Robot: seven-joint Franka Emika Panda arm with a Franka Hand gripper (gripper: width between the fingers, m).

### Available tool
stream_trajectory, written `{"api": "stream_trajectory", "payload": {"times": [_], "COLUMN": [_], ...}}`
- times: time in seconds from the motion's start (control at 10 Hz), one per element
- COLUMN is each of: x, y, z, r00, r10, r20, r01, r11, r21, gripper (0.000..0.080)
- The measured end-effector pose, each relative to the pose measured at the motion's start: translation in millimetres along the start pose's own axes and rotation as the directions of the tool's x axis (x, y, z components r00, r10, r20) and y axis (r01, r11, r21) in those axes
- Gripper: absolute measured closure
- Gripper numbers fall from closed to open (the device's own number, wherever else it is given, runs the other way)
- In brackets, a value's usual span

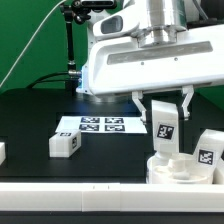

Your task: Assemble stool

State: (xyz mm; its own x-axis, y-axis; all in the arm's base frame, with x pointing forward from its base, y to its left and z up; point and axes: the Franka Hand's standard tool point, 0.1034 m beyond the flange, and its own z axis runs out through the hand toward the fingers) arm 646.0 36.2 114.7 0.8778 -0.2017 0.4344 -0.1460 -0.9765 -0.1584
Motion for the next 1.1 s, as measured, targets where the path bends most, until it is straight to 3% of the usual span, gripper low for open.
{"api": "stream_trajectory", "payload": {"times": [0.1, 0.2, 0.5, 0.7, 1.1], "x": [-0.2, -4.1, -3.6, -5.0, -4.2], "y": [-1.0, -11.2, -8.1, 5.0, 18.4], "z": [1.0, 2.2, 2.3, 4.5, 2.5], "r00": [1.0, 0.998, 0.999, 0.999, 0.997], "r10": [0.031, 0.059, 0.041, 0.037, 0.062], "r20": [-0.002, 0.005, 0.003, 0.008, 0.036], "r01": [-0.031, -0.059, -0.041, -0.037, -0.063], "r11": [0.999, 0.998, 0.999, 0.999, 0.997], "r21": [0.012, 0.015, 0.007, 0.003, 0.038], "gripper": [0.0473, 0.0473, 0.0473, 0.0473, 0.0473]}}
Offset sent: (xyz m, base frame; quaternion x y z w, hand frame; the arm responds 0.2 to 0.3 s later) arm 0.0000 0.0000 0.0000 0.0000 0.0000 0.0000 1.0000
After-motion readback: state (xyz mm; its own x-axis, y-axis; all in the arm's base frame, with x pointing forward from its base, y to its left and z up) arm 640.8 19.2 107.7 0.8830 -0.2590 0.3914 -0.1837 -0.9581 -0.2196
